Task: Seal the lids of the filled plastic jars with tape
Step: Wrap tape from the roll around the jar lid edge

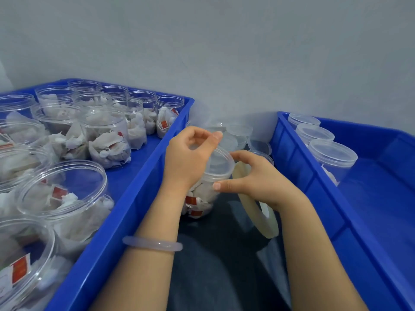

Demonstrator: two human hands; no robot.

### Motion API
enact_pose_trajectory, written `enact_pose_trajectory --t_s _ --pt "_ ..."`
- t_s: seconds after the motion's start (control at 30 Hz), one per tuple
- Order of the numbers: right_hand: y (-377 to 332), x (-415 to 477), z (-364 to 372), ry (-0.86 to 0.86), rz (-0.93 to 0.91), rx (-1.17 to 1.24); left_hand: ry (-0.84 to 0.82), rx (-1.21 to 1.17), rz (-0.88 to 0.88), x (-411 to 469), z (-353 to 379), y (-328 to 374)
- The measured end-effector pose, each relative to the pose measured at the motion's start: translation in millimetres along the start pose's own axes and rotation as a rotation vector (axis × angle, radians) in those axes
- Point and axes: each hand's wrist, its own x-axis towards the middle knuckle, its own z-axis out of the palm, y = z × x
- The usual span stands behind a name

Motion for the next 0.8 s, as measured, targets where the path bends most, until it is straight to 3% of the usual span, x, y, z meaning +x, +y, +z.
enact_pose_trajectory --t_s 0.23,0.4,0.53,0.67,0.8 --pt "3 4 2 0.023 -0.018 0.004 0.143 -0.144 -0.009 -3 4 -13" --pt "0 -1 0 -0.002 -0.058 0.062 0.183 -0.147 0.027 -13 10 -21" --pt "1 -8 2 -0.101 -0.009 -0.022 0.279 -0.035 0.050 -21 13 -22" --pt "4 -15 -1 0.000 0.036 -0.019 0.112 0.038 -0.028 -27 3 -8" --pt "5 -22 -1 0.135 0.056 0.052 -0.293 0.517 -0.156 -33 -13 15"
